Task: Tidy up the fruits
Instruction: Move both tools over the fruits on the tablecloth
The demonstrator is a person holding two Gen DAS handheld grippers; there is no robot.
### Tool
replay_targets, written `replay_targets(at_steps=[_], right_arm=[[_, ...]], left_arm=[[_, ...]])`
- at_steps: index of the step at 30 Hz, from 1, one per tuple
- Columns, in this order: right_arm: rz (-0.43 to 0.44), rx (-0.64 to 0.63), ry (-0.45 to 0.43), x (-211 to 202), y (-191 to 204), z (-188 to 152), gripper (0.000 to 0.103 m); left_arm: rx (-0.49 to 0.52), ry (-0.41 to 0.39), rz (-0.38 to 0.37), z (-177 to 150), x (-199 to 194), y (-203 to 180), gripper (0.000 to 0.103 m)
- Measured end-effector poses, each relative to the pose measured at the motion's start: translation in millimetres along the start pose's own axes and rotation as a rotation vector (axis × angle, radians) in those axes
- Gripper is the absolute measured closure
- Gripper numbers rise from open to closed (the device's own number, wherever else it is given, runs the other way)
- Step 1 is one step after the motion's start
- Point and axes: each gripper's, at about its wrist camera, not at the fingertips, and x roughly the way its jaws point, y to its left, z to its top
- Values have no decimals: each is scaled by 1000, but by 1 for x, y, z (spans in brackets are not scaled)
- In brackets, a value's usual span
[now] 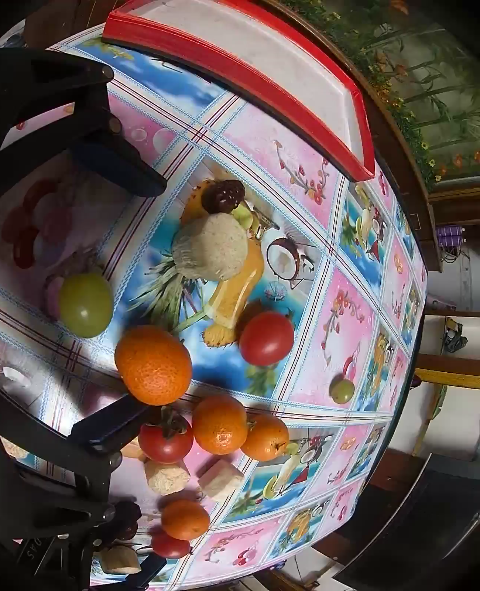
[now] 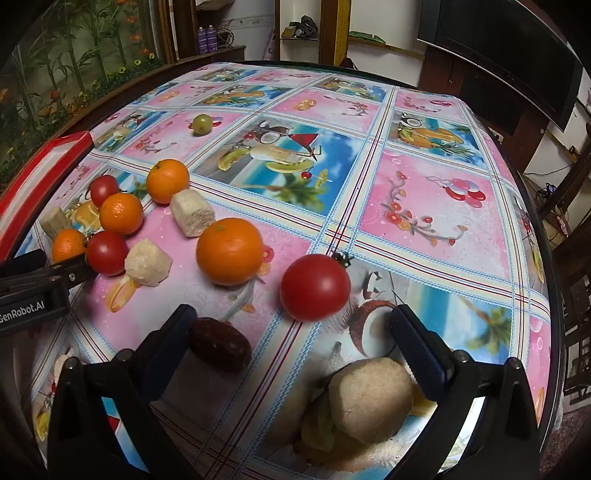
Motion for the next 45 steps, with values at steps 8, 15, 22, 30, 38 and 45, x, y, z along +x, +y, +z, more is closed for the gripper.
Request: replay_targets(at_steps=[8, 15, 22, 30, 38, 45], right_arm=[[-3, -3, 0, 0, 0, 0, 0], [-7, -2, 1, 0, 1, 1, 0], [38, 1, 35, -3, 1, -3, 0], [132, -23, -84, -83, -5, -18, 0], [188, -2, -82, -106, -15, -27, 0], [157, 35, -62, -103, -31, -35, 0]], left_arm=[[-1, 2, 2, 0, 0, 0, 0], [-1, 1, 3, 0, 0, 0, 0], [58, 0, 12, -4, -13, 0, 1], [95, -73, -88, -25, -93, 24, 1], [42, -36, -95, -37, -110, 43, 1], [178, -7, -164, -48, -111, 14, 1]])
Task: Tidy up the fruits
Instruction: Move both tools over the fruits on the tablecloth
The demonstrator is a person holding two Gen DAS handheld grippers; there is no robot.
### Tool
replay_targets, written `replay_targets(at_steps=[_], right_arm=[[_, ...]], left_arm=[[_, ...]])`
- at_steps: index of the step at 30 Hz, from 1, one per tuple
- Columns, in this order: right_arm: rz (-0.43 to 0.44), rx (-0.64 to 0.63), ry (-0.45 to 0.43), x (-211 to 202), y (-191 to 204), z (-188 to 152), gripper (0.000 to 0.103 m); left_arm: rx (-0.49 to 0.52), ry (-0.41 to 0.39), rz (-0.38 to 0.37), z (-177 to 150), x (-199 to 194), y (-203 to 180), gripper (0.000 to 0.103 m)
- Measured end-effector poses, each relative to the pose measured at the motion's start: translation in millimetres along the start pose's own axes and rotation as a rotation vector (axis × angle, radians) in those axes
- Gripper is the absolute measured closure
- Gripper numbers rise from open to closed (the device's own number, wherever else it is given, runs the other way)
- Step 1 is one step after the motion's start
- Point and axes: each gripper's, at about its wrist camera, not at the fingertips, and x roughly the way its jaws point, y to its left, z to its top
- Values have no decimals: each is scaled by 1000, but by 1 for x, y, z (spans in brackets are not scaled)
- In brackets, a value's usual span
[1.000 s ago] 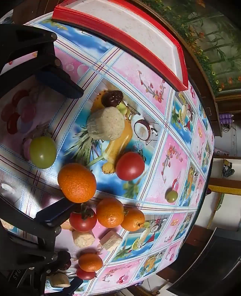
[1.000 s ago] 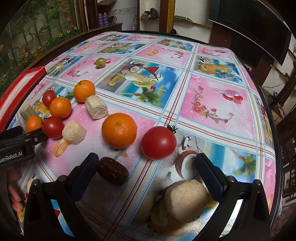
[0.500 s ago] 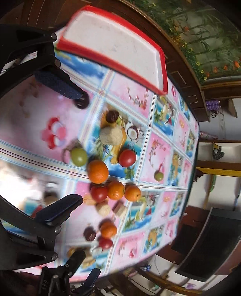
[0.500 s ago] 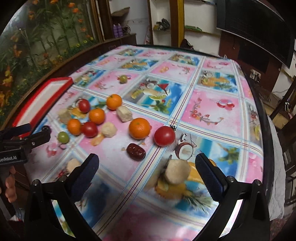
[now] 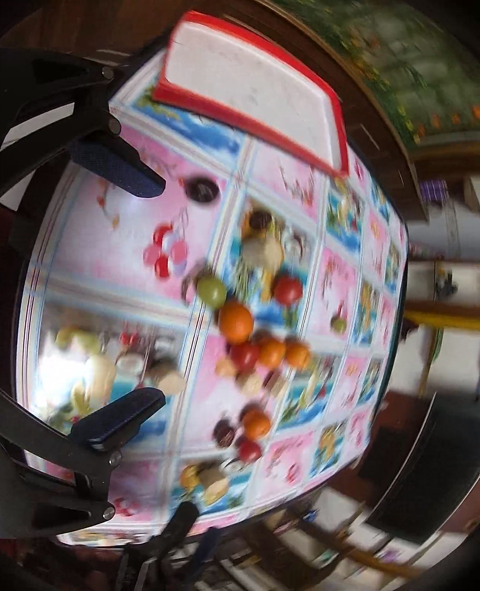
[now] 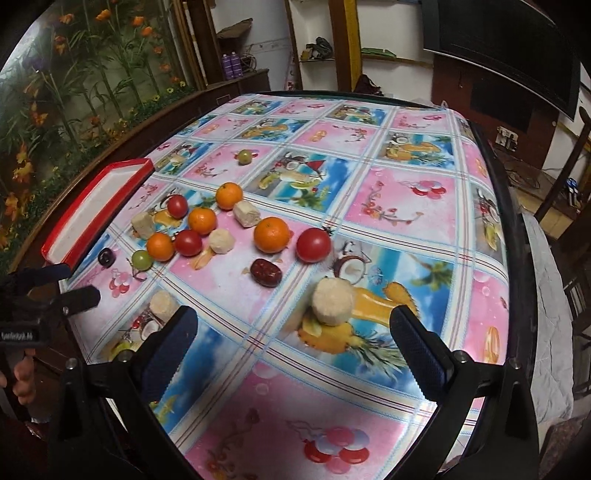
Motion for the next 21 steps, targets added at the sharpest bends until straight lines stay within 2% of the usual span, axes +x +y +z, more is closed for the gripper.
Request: replay_targets(at_steps=[4, 8, 13, 17, 19, 21], right_arm=[[-13, 46, 18, 0, -12, -1, 0], [-23, 31, 8, -2, -11, 3, 0], [-15, 9, 19, 4, -9, 12, 0], [24, -30, 21, 8, 5, 25, 2], [49, -66, 19, 10, 16, 30, 6], [71, -97, 29, 15, 25, 32, 11]], left_arm=[[93, 21, -45, -2, 4, -22, 1], [118, 40, -84, 0, 8, -33, 1], [120, 81, -109, -1, 18, -37, 1], [73, 97, -124, -2, 22, -29, 1], [39, 108, -123, -2, 24, -23, 2], [23, 121, -127, -3, 27, -20, 8]])
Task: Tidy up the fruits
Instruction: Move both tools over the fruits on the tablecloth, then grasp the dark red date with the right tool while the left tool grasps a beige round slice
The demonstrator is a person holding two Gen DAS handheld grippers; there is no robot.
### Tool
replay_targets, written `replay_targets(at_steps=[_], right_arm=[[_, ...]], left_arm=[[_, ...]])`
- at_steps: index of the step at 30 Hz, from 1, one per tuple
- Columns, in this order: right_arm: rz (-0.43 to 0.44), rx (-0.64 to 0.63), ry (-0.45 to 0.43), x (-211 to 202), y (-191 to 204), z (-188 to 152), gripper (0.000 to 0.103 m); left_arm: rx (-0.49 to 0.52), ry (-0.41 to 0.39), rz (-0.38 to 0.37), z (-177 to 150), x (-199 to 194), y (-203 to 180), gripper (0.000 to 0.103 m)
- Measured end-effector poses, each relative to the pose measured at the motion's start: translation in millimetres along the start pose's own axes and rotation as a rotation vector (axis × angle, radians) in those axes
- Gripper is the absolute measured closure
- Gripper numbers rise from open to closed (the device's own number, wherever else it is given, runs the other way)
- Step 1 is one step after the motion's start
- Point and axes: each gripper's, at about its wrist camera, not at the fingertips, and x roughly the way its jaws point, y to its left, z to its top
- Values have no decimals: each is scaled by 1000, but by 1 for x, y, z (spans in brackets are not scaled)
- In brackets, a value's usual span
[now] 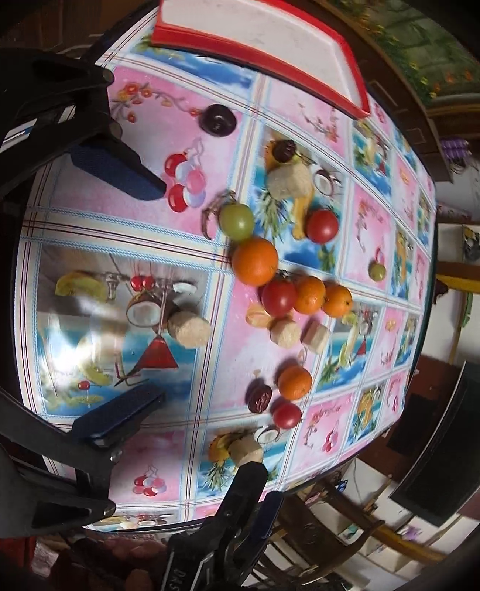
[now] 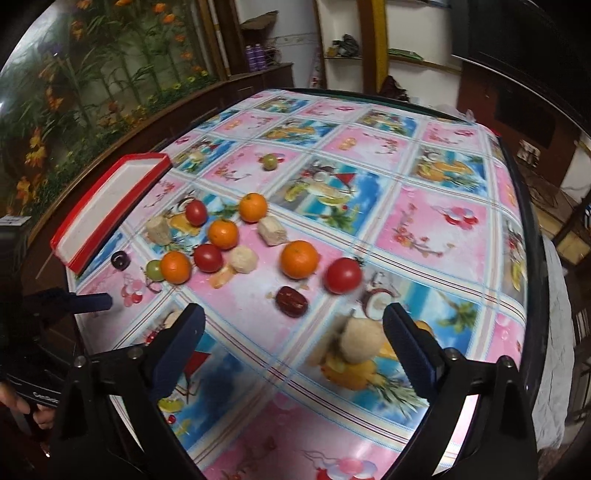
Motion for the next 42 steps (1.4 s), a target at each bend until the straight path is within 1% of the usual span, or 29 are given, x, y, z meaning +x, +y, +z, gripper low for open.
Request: replay_targets(at_steps=[1, 2, 3, 6, 7, 9, 10, 13, 15, 16, 17, 18, 20, 22, 26, 32, 42], right_arm=[[16, -14, 12, 4, 3, 1, 18], [26, -24, 25, 8, 5, 2, 21], [34, -40, 48, 15, 6, 3, 27], [49, -71, 105, 34, 7, 7, 36], [49, -86, 118, 40, 8, 9, 37], [48, -116, 139, 48, 10, 11, 38], [46, -133, 150, 52, 11, 11, 39], [24, -146, 177, 63, 12, 12, 41], [12, -138, 188, 70, 9, 13, 42], [7, -137, 192, 73, 9, 13, 45], [1, -139, 197, 76, 8, 13, 46], [-3, -140, 204, 79, 8, 13, 51], [-12, -143, 227, 86, 8, 11, 62], [-29, -160, 224, 86, 9, 9, 72], [-36, -151, 208, 82, 8, 9, 73], [25, -140, 162, 62, 19, 13, 72], [144, -177, 105, 48, 64, 37, 72]], left_arm=[[3, 4, -3, 0, 2, -1, 10], [12, 12, -9, 1, 4, -3, 14], [27, 17, -15, 2, 6, -6, 20], [82, 33, -26, 7, 17, -19, 30], [93, 37, -30, 8, 20, -23, 32], [106, 48, -39, 11, 25, -28, 42], [110, 53, -39, 12, 28, -30, 45], [108, 70, -46, 14, 35, -30, 57], [98, 84, -54, 15, 40, -28, 70], [93, 79, -55, 16, 41, -27, 72], [88, 77, -58, 17, 42, -27, 76], [81, 77, -65, 18, 42, -26, 78], [65, 72, -79, 18, 42, -24, 78], [57, 67, -81, 17, 41, -23, 78], [37, 59, -91, 16, 37, -20, 78], [-24, 10, -97, 22, 17, -7, 78], [-132, -65, -32, 32, -16, 34, 79]])
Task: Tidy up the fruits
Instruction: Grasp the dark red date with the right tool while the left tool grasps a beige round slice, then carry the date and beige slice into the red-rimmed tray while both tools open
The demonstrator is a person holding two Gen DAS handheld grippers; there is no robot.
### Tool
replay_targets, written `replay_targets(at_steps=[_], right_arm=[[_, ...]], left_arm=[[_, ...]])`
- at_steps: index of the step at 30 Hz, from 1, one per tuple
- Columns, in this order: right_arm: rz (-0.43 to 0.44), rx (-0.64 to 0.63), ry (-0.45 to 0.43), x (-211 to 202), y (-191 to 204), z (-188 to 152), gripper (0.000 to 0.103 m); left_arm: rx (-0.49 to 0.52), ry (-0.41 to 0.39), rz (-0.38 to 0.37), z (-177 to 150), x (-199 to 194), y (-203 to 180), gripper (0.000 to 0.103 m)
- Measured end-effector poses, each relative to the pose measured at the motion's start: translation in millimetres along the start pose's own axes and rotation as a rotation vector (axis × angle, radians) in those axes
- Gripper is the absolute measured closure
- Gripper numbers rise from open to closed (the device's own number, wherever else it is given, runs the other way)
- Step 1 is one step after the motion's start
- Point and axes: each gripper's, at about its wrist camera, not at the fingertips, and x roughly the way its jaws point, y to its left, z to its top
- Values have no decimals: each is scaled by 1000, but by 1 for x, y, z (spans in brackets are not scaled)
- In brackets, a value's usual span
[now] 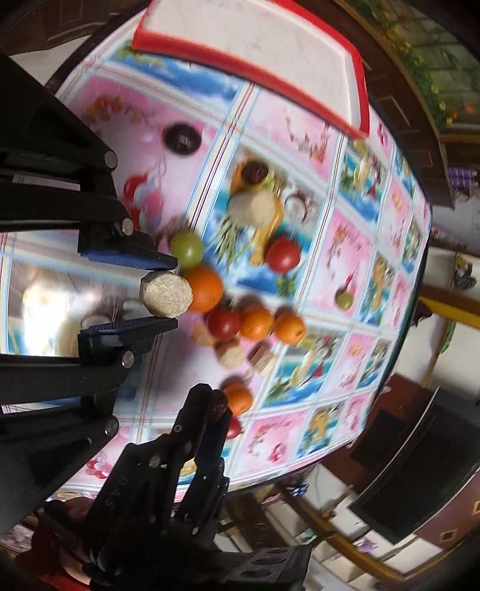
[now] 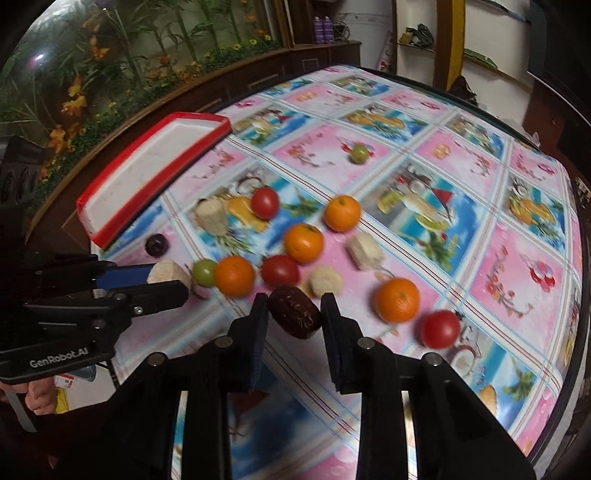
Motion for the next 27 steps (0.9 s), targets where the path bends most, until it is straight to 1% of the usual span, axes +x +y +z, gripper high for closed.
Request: replay_targets(at_steps=[12, 27], right_arm=[[99, -32, -18, 17, 51, 45, 72], [144, -93, -22, 46, 105, 99, 72]], left_arm=[[-40, -35, 71, 14, -23, 50, 79], [-80, -64, 118, 32, -43, 114, 79]])
